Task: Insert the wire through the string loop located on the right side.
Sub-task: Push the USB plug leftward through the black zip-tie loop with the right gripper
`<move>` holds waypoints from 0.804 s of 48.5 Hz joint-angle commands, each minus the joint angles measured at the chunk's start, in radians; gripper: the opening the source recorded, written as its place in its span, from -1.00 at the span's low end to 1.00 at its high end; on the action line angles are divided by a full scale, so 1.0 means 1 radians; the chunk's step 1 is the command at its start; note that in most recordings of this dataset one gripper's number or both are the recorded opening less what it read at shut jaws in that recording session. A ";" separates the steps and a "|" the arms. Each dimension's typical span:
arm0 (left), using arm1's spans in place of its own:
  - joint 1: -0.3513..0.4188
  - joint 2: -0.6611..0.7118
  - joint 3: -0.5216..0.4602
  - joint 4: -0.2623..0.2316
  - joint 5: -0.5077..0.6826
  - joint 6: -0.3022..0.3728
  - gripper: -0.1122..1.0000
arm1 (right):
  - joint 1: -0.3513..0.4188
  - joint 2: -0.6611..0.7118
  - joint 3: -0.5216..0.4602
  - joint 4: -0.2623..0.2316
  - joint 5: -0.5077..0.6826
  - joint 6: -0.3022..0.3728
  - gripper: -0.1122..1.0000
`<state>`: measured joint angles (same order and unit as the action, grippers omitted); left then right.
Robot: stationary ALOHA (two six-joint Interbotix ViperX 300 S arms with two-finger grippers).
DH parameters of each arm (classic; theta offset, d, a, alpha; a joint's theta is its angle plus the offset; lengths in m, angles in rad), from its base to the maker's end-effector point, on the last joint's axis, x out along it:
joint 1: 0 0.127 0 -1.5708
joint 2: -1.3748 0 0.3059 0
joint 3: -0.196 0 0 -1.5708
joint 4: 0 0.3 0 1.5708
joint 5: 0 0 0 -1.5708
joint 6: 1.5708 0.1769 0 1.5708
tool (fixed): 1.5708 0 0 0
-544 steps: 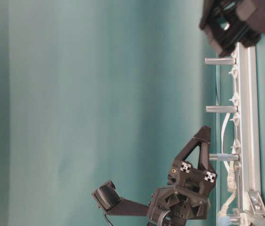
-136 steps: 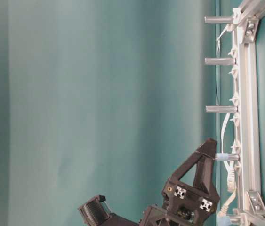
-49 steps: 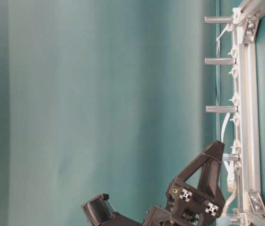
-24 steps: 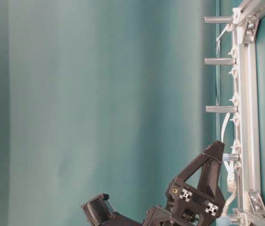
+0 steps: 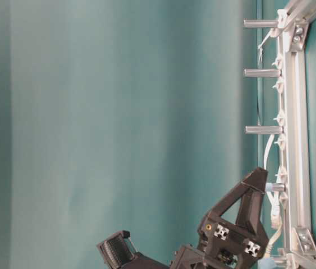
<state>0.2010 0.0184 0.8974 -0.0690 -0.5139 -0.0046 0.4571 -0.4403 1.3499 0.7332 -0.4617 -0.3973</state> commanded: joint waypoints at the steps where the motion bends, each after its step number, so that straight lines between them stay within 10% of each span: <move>1: -0.006 -0.025 -0.018 0.003 -0.005 -0.002 0.39 | -0.002 -0.003 -0.025 0.000 -0.005 -0.002 -0.60; 39: -0.025 -0.023 -0.029 0.003 -0.005 -0.002 0.39 | -0.023 0.158 -0.126 -0.005 -0.025 -0.005 -0.60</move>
<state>0.1841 0.0184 0.8882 -0.0690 -0.5154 -0.0046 0.4449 -0.2915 1.2548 0.7317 -0.4755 -0.4004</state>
